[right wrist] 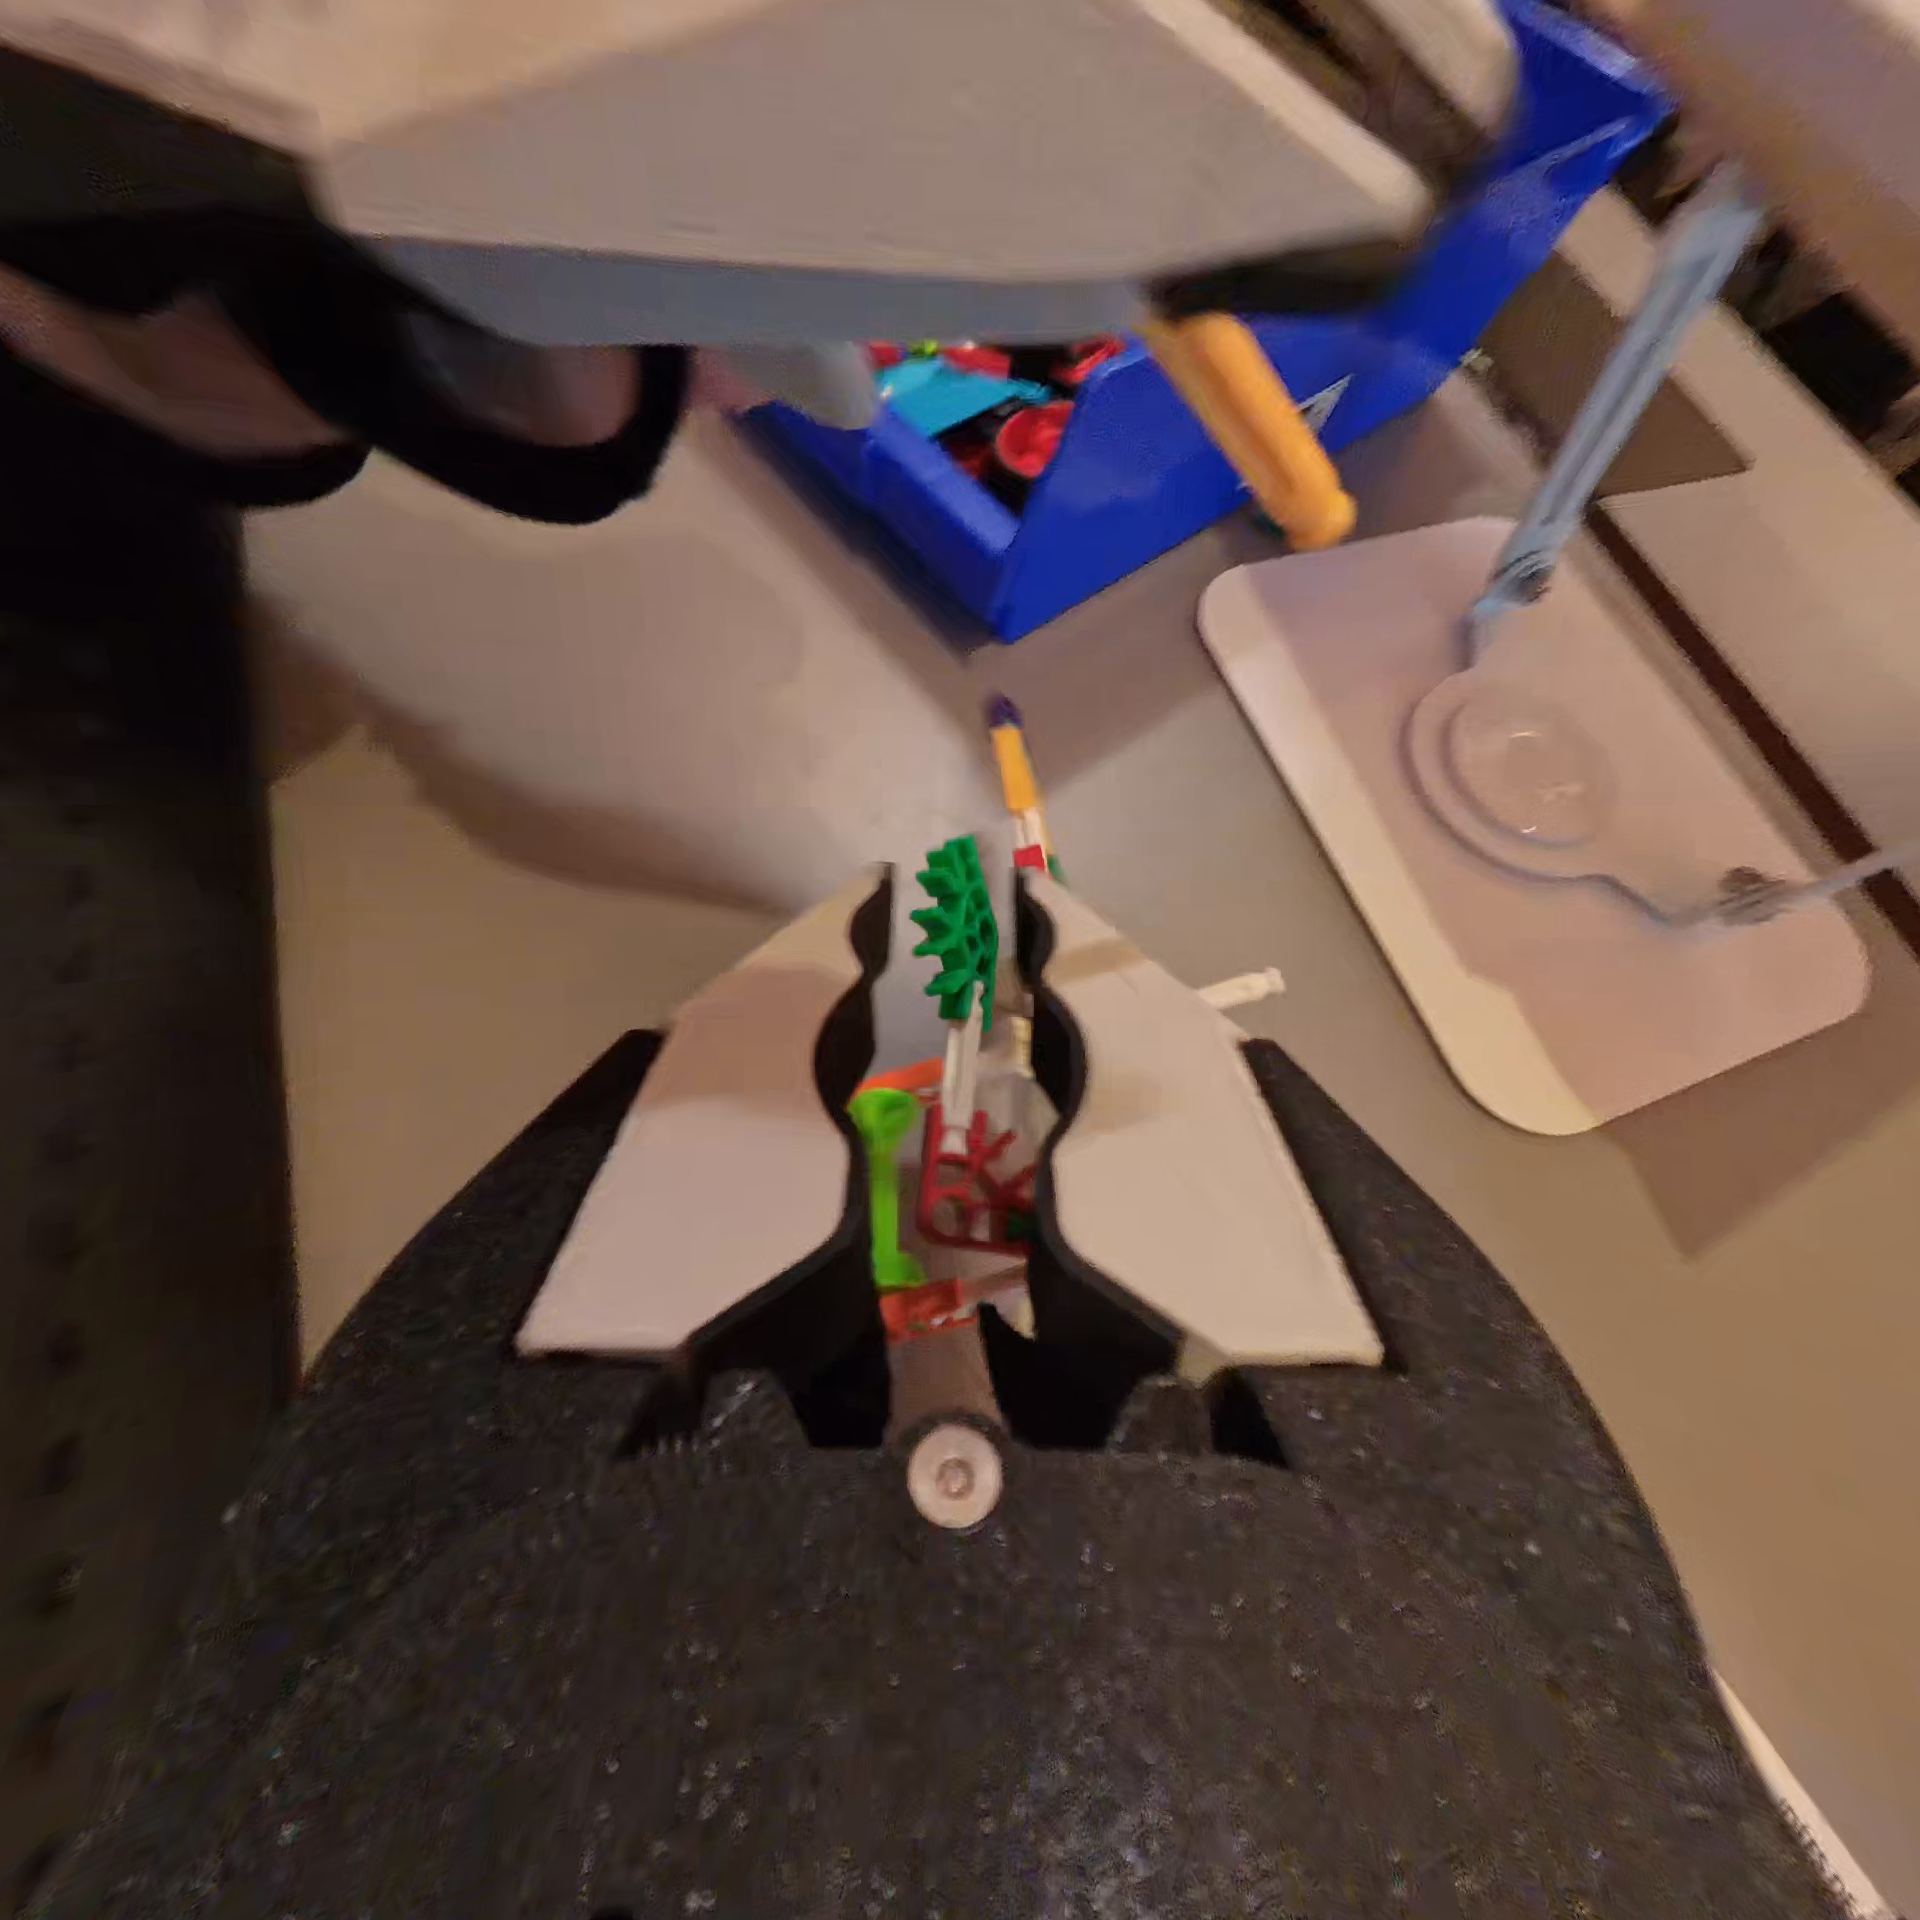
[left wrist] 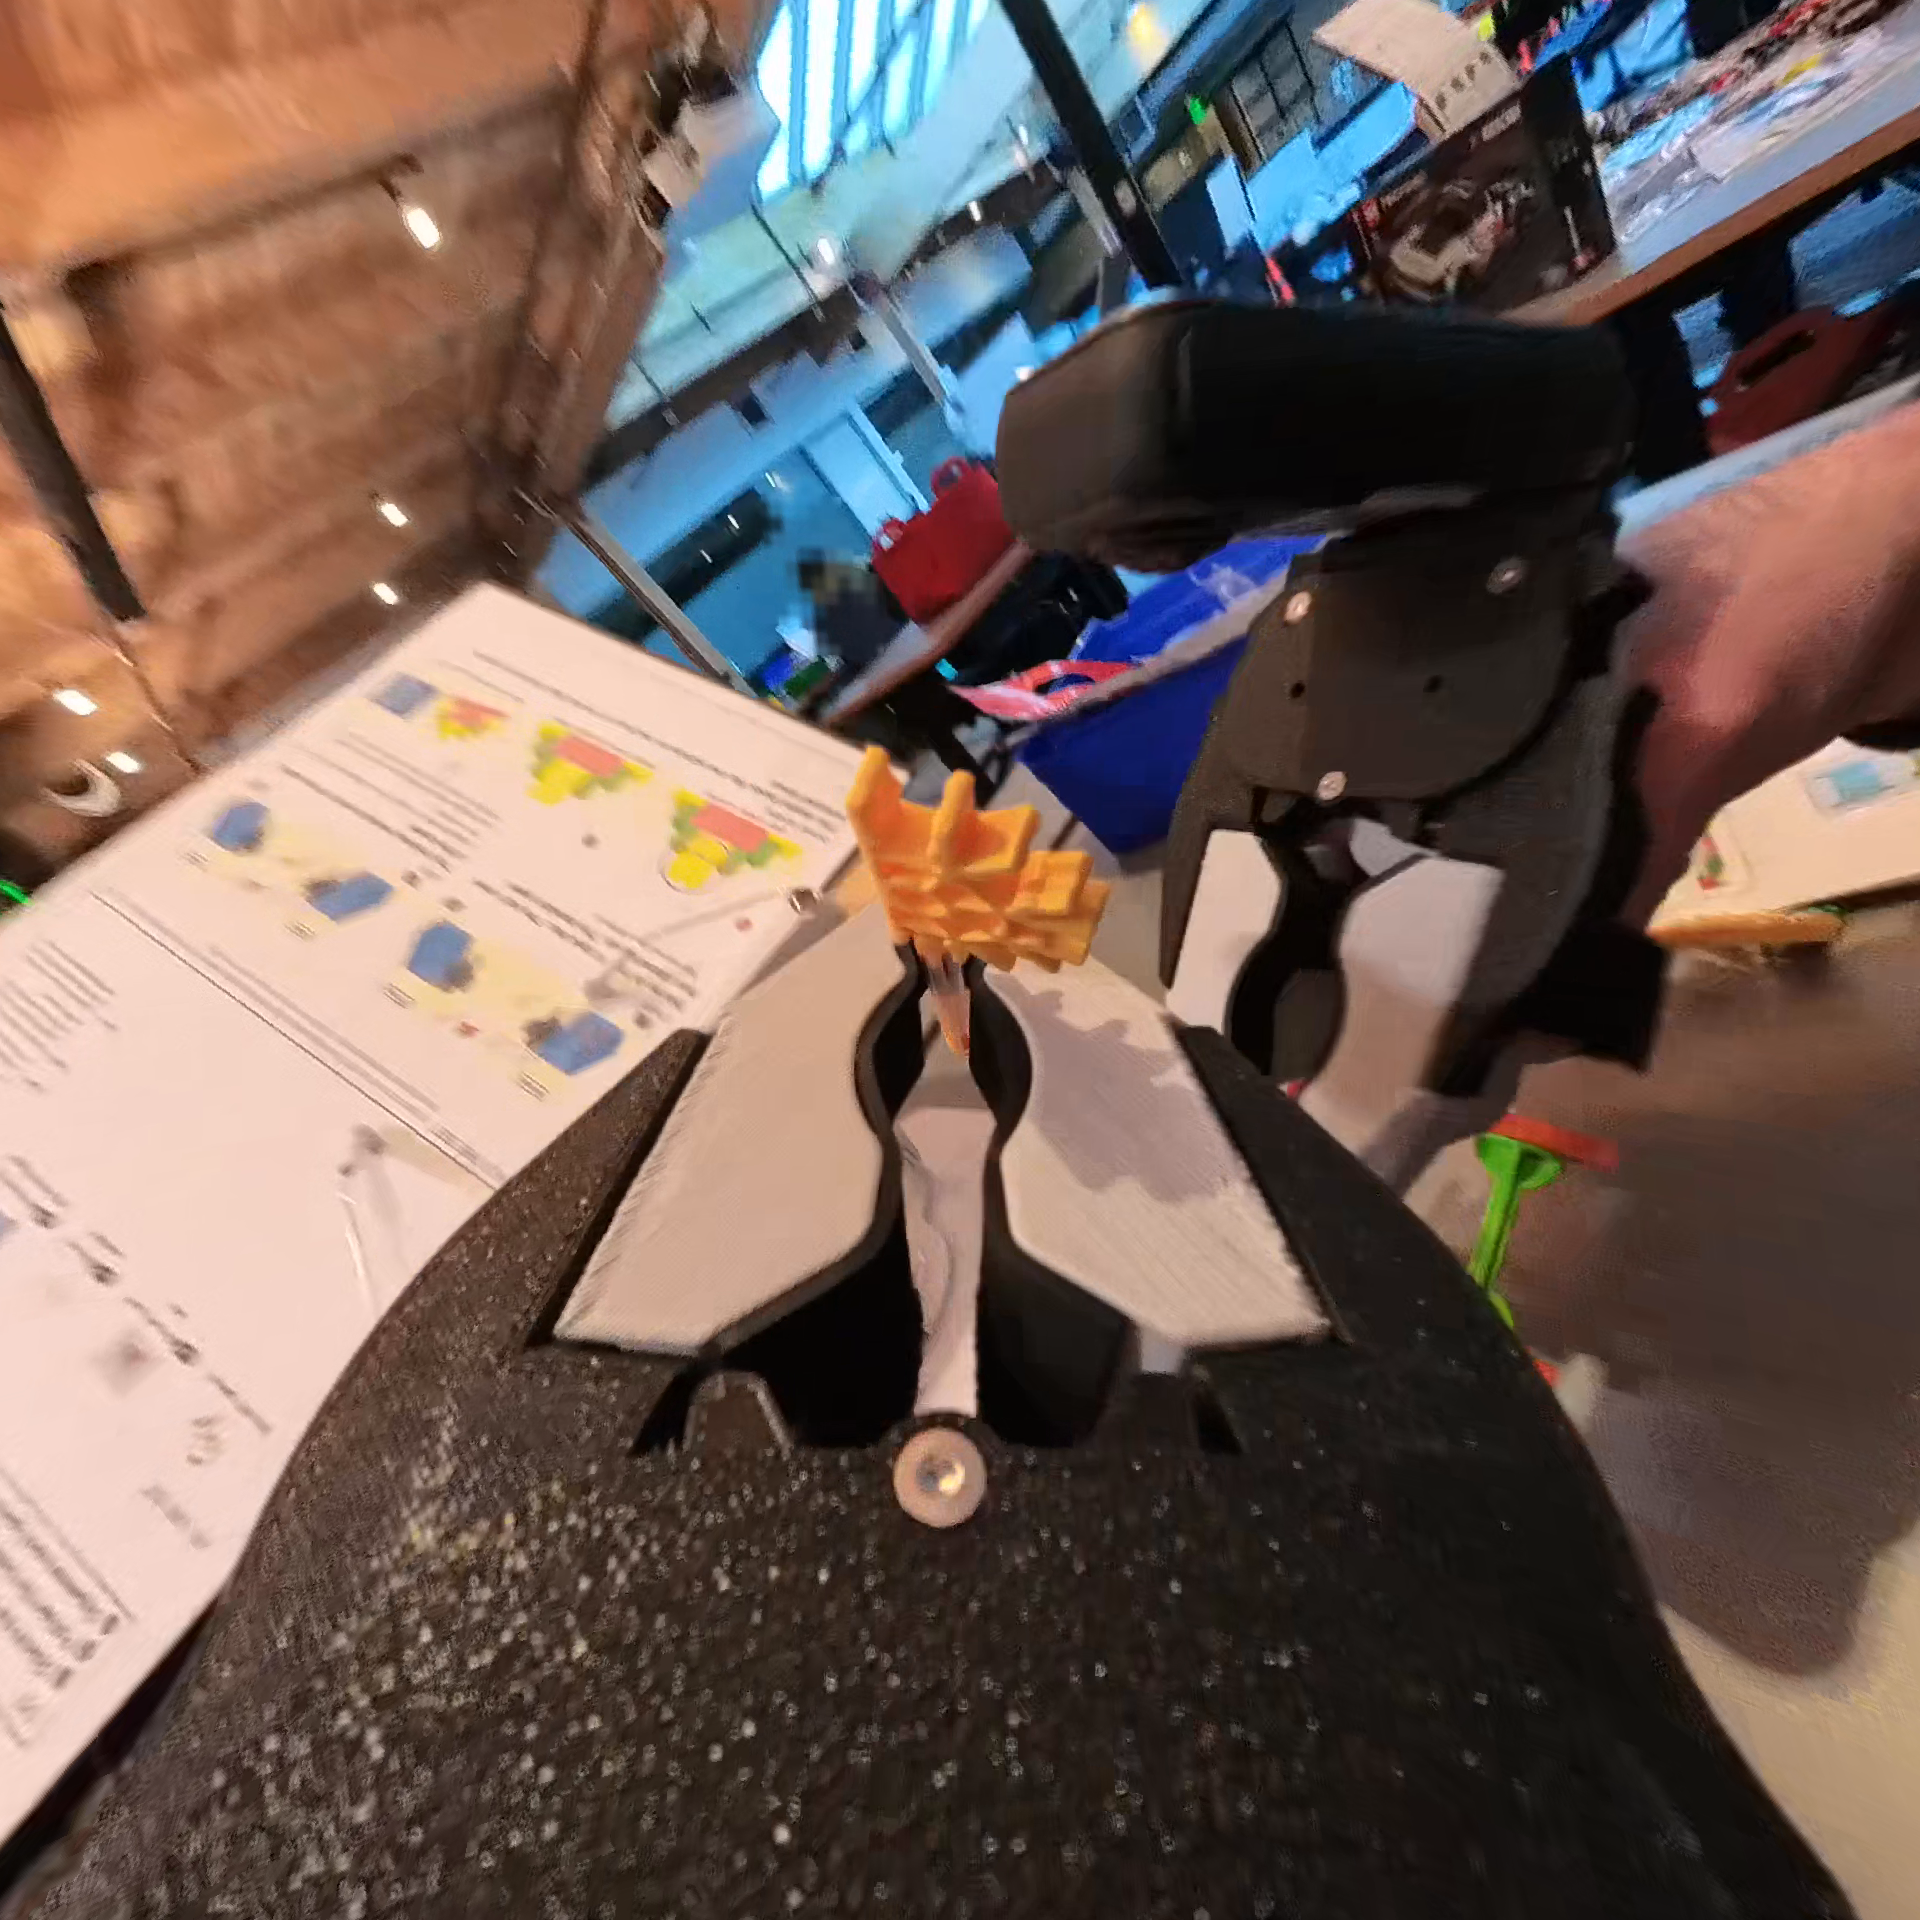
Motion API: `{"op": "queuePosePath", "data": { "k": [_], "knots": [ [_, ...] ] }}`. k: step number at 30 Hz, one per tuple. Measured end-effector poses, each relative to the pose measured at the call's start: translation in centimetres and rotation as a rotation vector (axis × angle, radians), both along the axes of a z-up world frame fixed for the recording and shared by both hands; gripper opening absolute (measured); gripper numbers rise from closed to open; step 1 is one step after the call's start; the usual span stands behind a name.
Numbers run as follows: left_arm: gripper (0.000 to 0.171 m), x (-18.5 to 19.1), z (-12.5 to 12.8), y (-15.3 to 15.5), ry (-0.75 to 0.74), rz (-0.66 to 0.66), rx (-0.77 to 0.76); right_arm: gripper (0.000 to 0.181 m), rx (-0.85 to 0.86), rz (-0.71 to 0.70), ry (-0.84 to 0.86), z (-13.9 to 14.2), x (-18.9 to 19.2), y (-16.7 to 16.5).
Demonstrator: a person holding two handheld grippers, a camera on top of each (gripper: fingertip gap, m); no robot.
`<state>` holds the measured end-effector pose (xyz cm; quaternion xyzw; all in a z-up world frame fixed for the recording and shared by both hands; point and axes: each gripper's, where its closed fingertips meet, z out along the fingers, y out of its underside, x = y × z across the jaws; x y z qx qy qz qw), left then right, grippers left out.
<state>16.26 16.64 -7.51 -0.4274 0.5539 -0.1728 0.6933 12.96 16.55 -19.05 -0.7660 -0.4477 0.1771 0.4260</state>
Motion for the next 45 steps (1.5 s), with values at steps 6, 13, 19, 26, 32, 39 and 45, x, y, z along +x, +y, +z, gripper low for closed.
{"op": "queuePosePath", "data": {
  "k": [6,13,19,26,32,39,45],
  "knots": [
    [0.0,-0.9,-1.4,2.8,0.096,0.158,0.009,0.046,0.145,0.033,0.062,4.7,0.9,-1.5],
    [0.0,-1.0,-2.5,4.3,0.306,0.388,0.274,0.031,0.307,-0.029,0.29,11.3,-0.9,-2.3],
    [0.0,-1.1,-1.9,4.6,0.343,0.484,0.362,0.019,0.296,-0.127,0.235,10.3,-1.2,-1.3],
    [0.0,-1.2,-0.7,4.2,0.262,0.452,0.363,0.002,0.344,-0.131,0.391,12.4,-0.3,-1.1],
    [0.0,-0.6,0.1,2.2,0.136,0.303,0.317,0.003,0.18,0.112,0.601,12.8,-2.0,-3.5],
    [0.0,0.6,0.6,-1.2,0.036,0.047,0.214,0.002,0.045,0.368,0.703,12.9,-3.9,-7.0],
    [0.0,0.8,0.5,-2.2,-0.007,-0.067,0.138,0.003,-0.003,0.388,0.742,12.9,-3.5,-7.0]
  ]
}}
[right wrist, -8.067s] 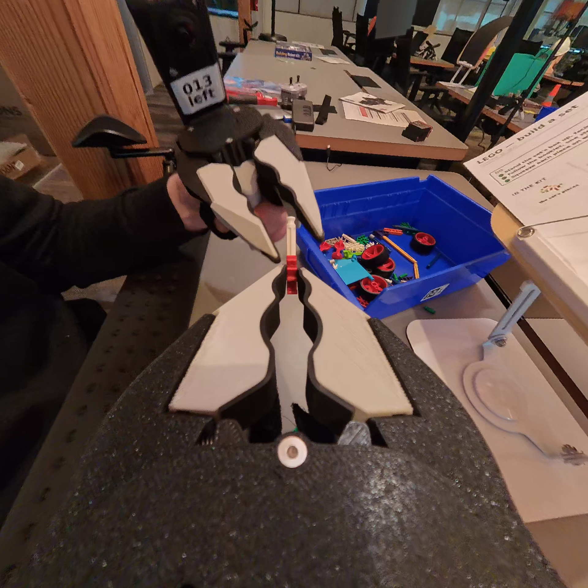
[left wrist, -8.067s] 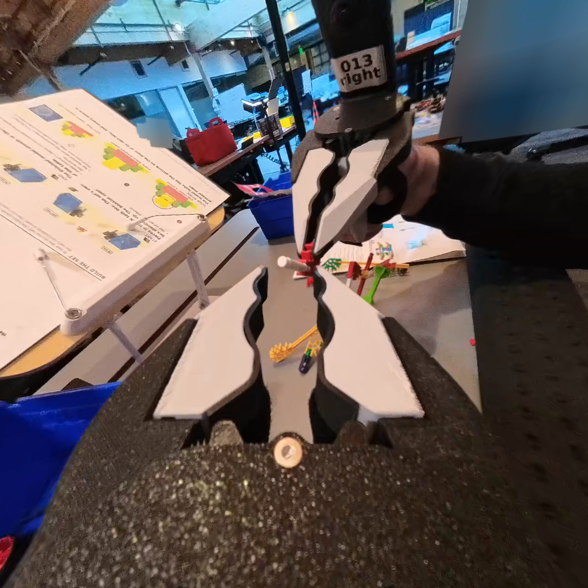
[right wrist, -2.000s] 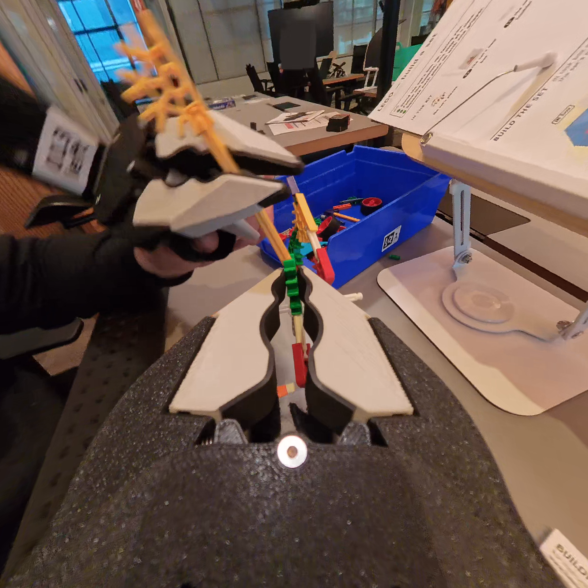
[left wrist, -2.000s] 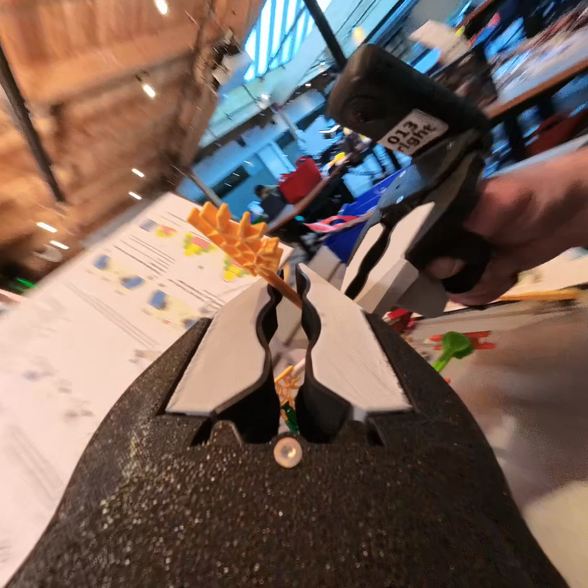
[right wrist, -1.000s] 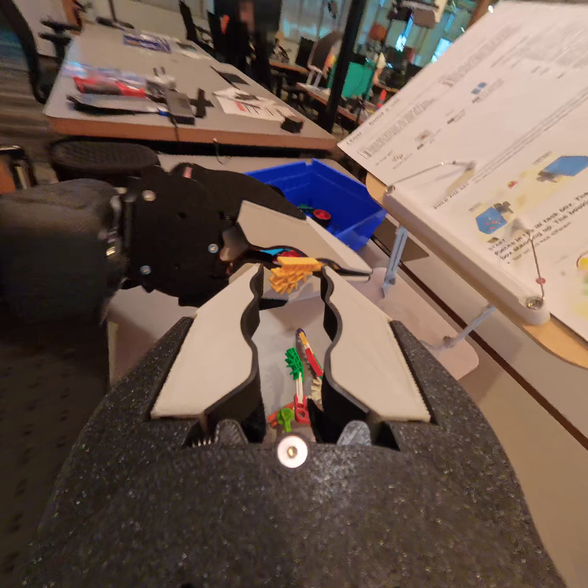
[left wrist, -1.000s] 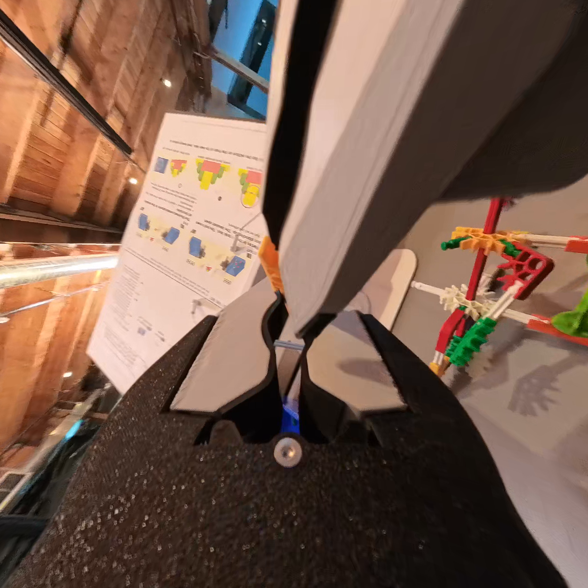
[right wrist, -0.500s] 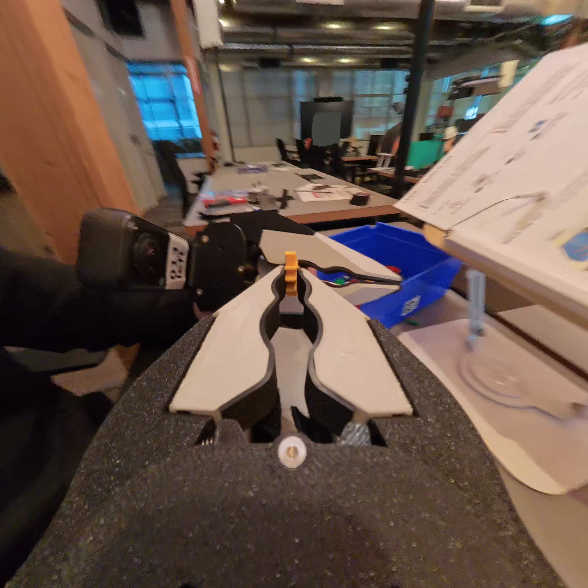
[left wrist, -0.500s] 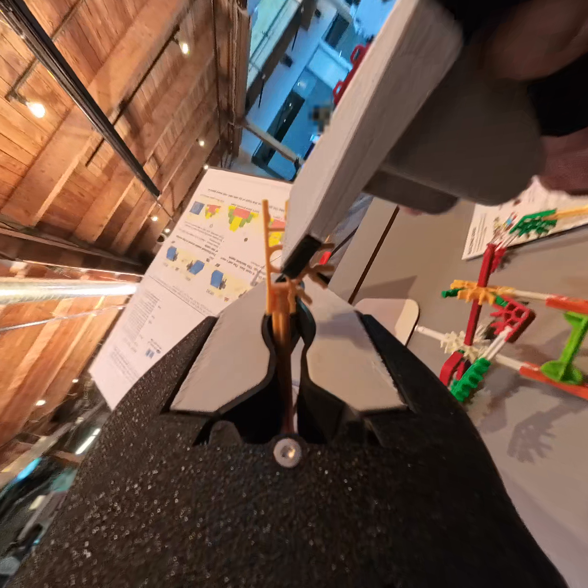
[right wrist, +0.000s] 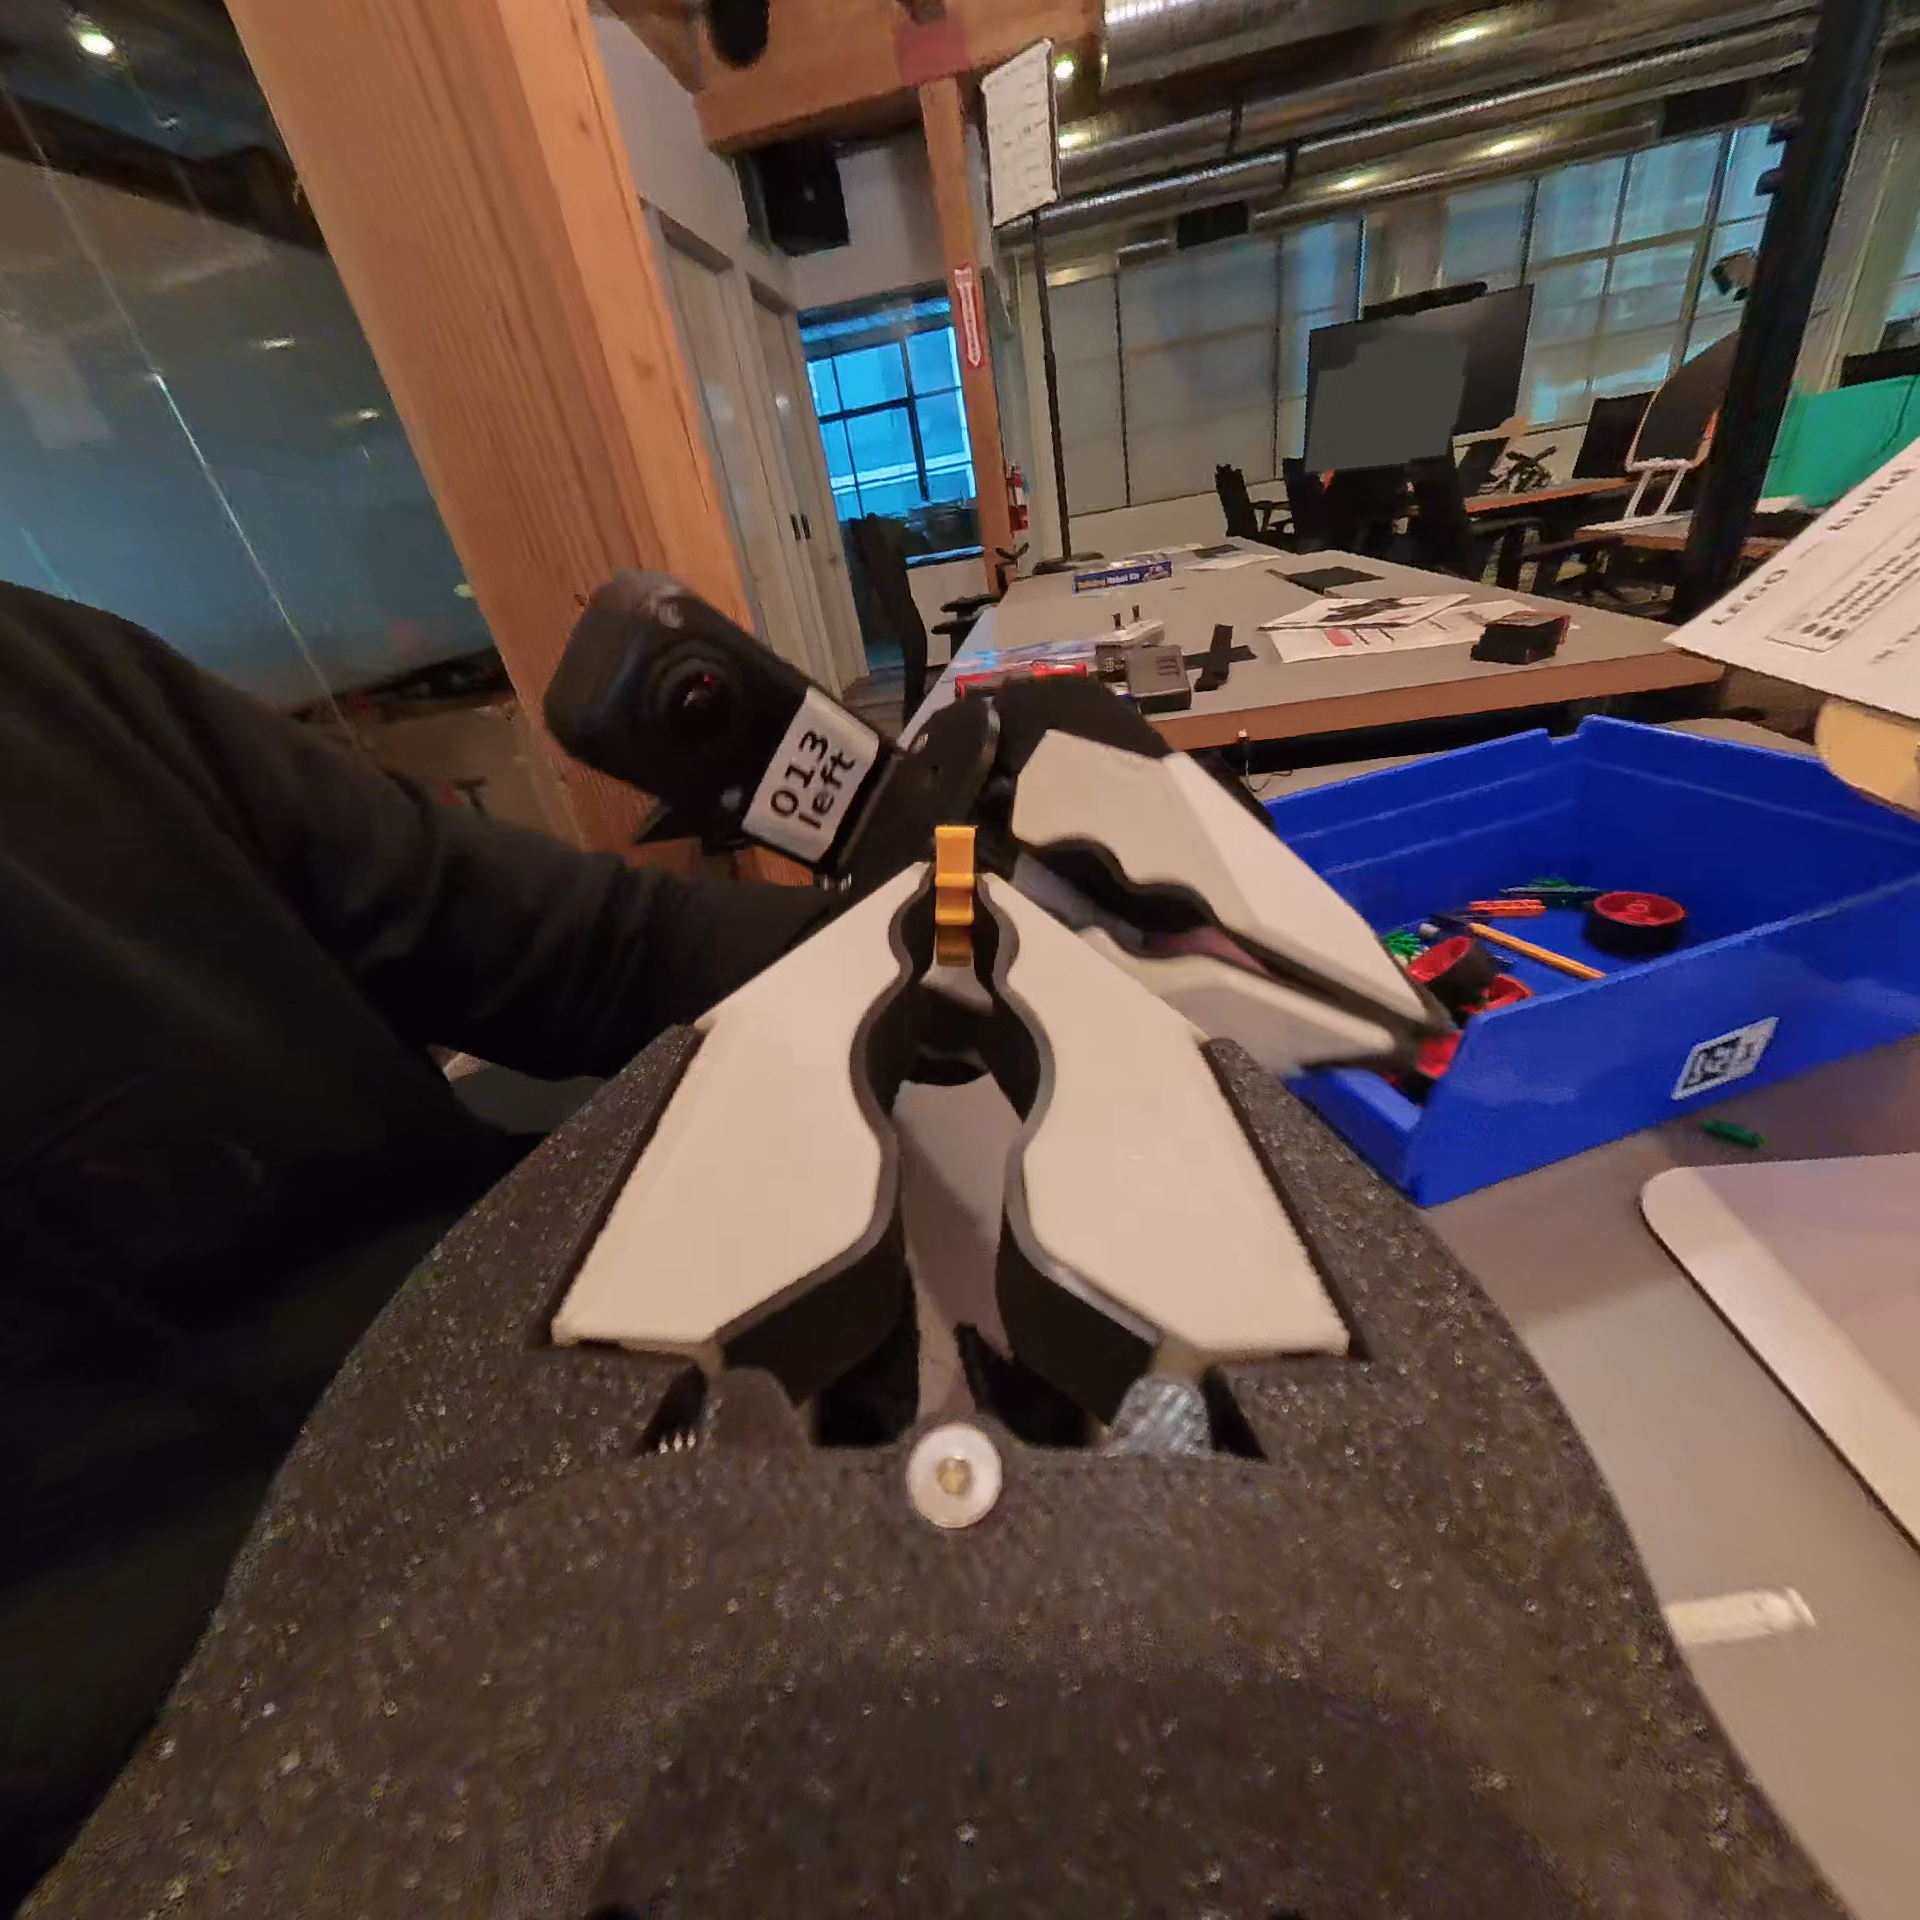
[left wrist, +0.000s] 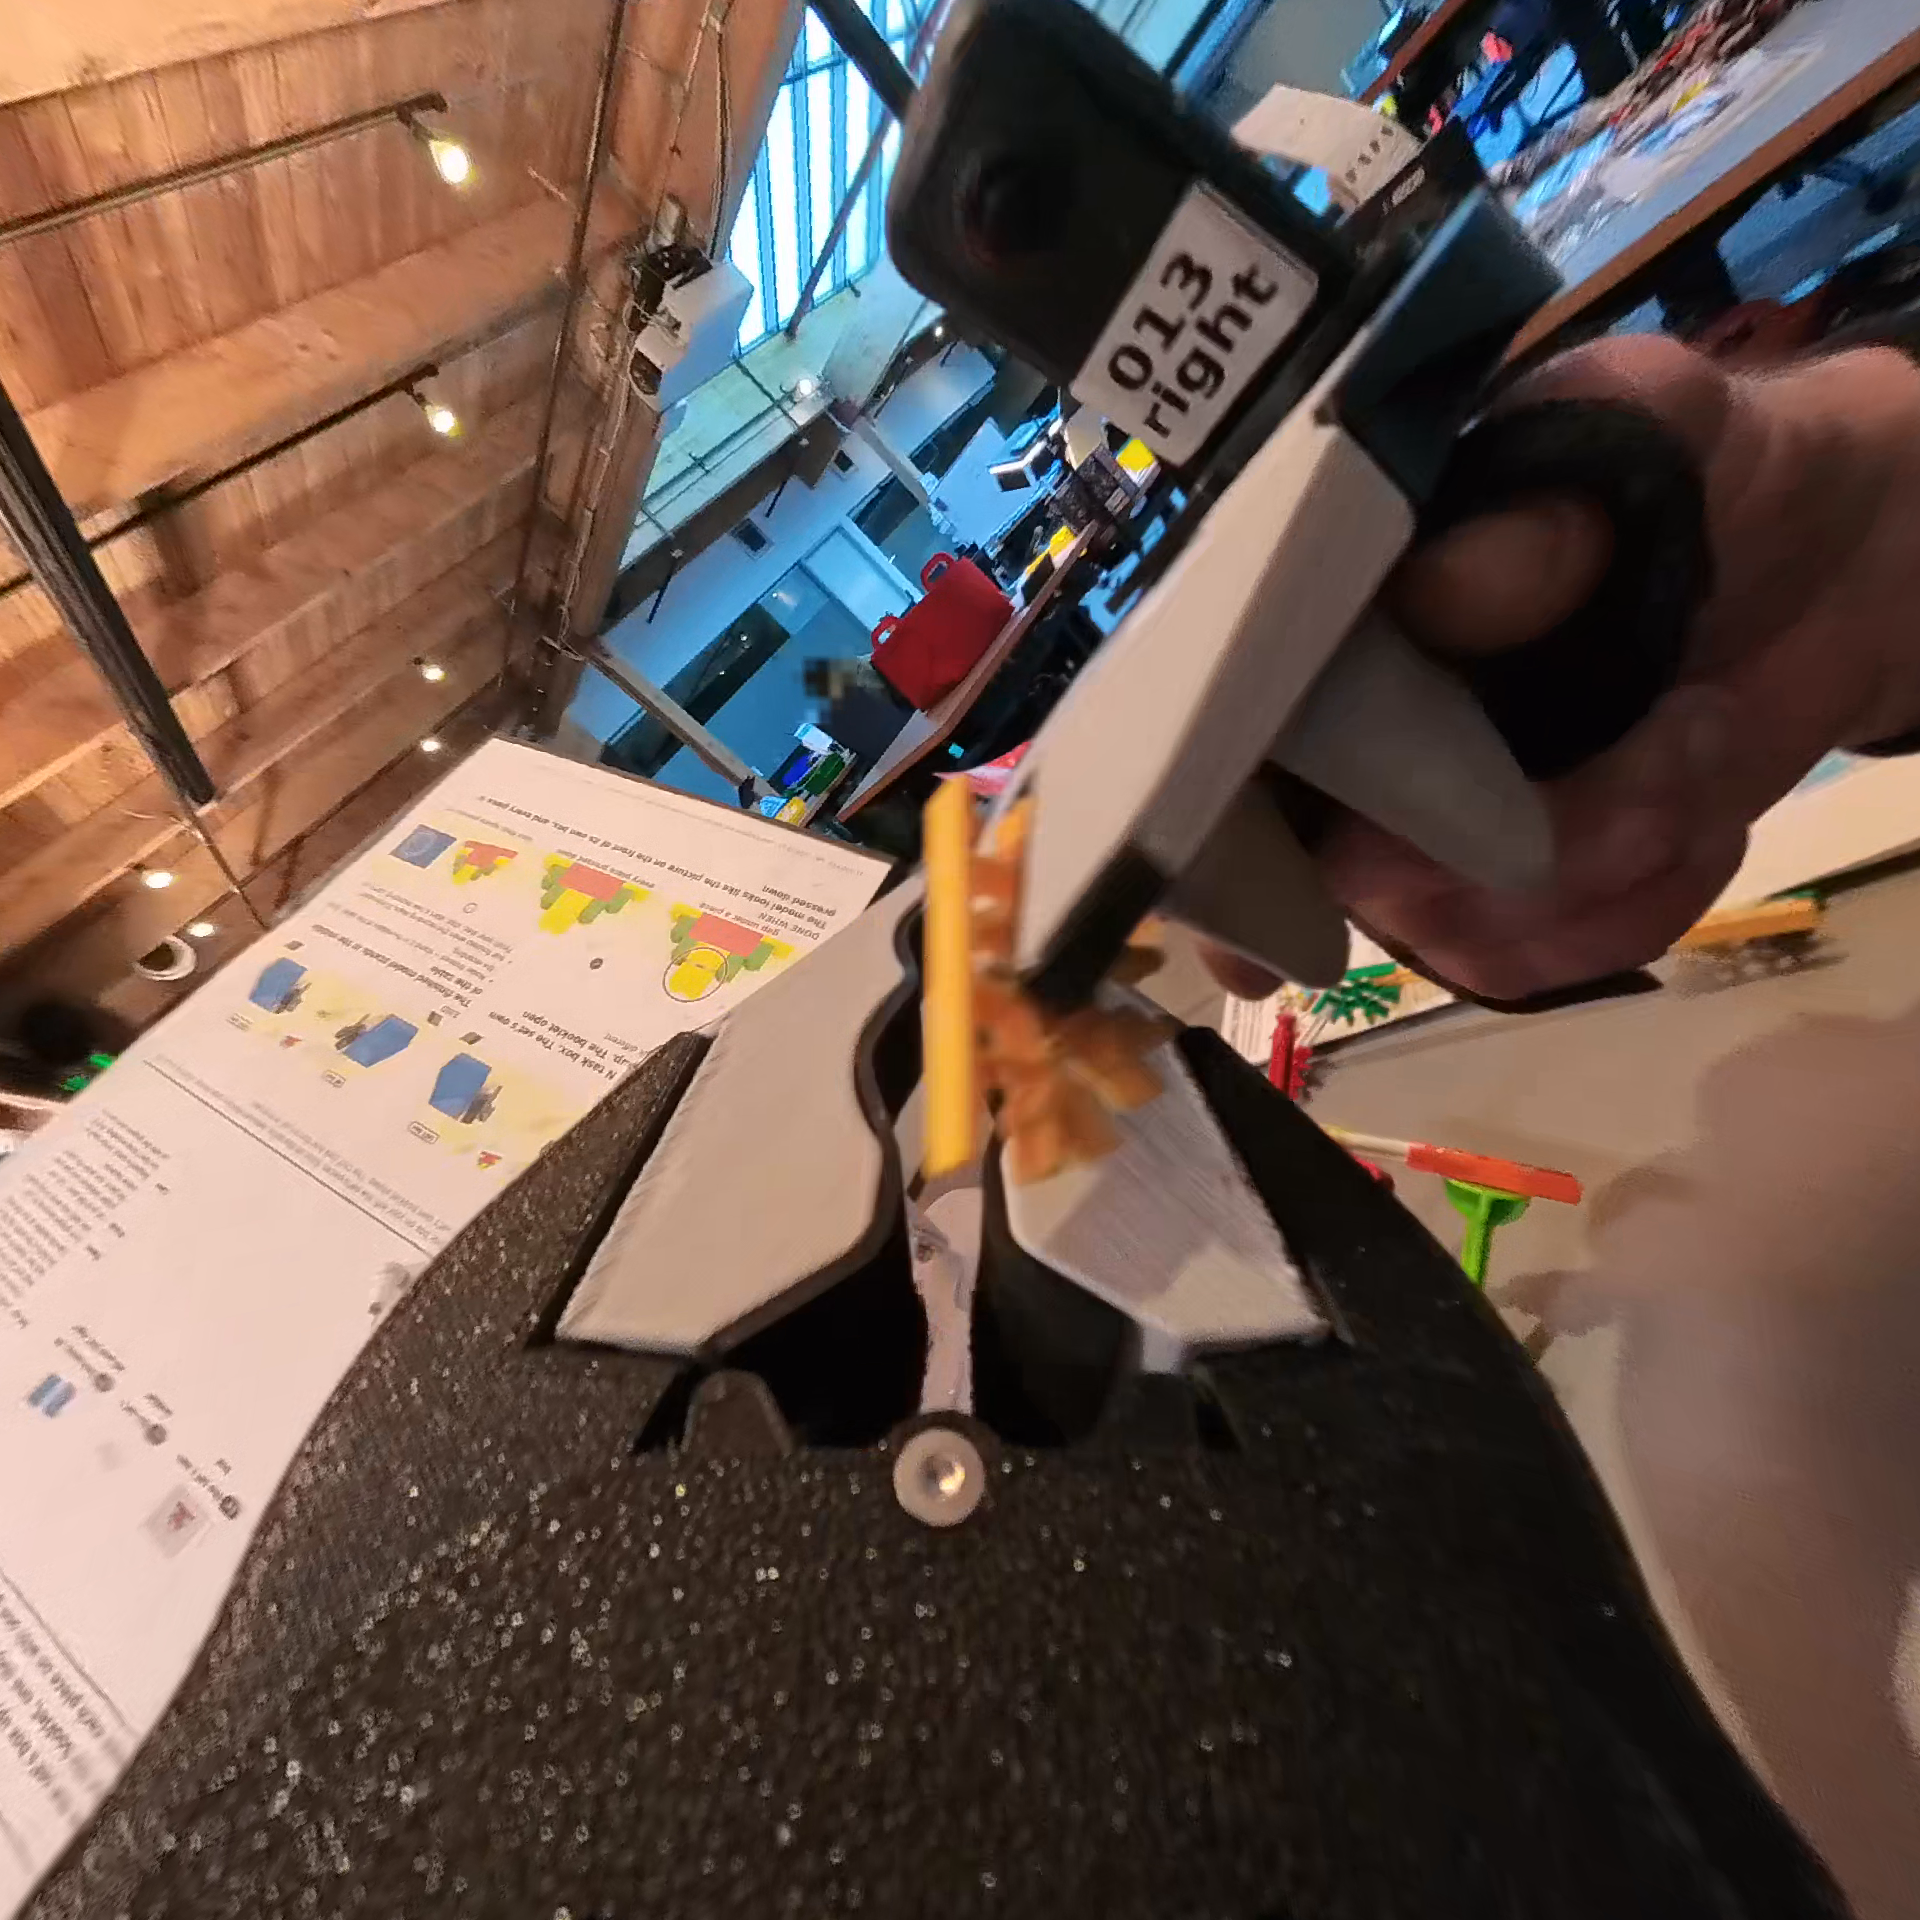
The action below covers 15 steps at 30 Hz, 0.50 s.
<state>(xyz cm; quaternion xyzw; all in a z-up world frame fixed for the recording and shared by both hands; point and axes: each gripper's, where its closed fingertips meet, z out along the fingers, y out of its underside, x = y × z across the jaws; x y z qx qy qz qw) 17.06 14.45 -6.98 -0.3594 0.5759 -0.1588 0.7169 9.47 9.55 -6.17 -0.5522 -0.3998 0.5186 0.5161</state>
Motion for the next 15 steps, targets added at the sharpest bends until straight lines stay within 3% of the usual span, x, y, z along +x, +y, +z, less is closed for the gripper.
{"op": "queuePosePath", "data": {
  "k": [7,10,15],
  "knots": [
    [0.0,-1.8,0.1,1.2,0.03,-0.007,-0.085,0.004,0.059,-0.084,-0.008,1.1,2.6,0.4],
    [0.0,-2.1,-0.8,1.5,0.104,-0.026,-0.152,0.004,0.106,-0.126,-0.111,-0.4,0.9,0.6],
    [0.0,-3.8,-0.3,2.3,0.093,-0.056,-0.241,0.004,0.256,-0.241,-0.242,-1.8,-1.6,1.2]
  ]
}}
